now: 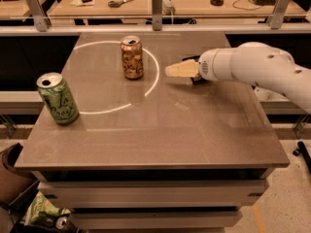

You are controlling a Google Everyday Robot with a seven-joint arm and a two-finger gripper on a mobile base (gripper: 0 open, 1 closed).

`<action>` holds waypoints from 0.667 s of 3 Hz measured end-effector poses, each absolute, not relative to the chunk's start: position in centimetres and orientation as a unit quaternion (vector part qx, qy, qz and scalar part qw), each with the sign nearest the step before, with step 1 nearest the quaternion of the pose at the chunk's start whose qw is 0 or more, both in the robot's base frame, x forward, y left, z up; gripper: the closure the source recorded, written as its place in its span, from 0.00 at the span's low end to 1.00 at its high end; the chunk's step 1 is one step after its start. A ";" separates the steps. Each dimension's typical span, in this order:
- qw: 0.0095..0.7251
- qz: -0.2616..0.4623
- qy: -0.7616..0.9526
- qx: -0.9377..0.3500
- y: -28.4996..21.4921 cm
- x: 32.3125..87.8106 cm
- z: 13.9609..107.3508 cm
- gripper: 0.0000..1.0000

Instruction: Pick rxbar chocolate

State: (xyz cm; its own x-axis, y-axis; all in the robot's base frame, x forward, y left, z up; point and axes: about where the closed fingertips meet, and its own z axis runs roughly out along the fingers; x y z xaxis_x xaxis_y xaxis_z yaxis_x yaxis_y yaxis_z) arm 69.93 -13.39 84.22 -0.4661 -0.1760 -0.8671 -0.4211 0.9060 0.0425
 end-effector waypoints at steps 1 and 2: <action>0.484 0.109 0.852 -0.168 -14.5 70.1 83.2 0.00; 0.475 0.095 0.860 -0.160 -15.4 70.0 81.9 0.00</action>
Offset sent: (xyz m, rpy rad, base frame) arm -0.0002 -0.0330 -0.0408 -0.0700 0.0500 -0.1007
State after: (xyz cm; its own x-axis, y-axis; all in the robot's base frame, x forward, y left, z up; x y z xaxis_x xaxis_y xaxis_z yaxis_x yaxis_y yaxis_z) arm 70.05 -15.38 81.89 -0.4967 -0.1846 -0.8481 -0.3655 0.9307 0.0115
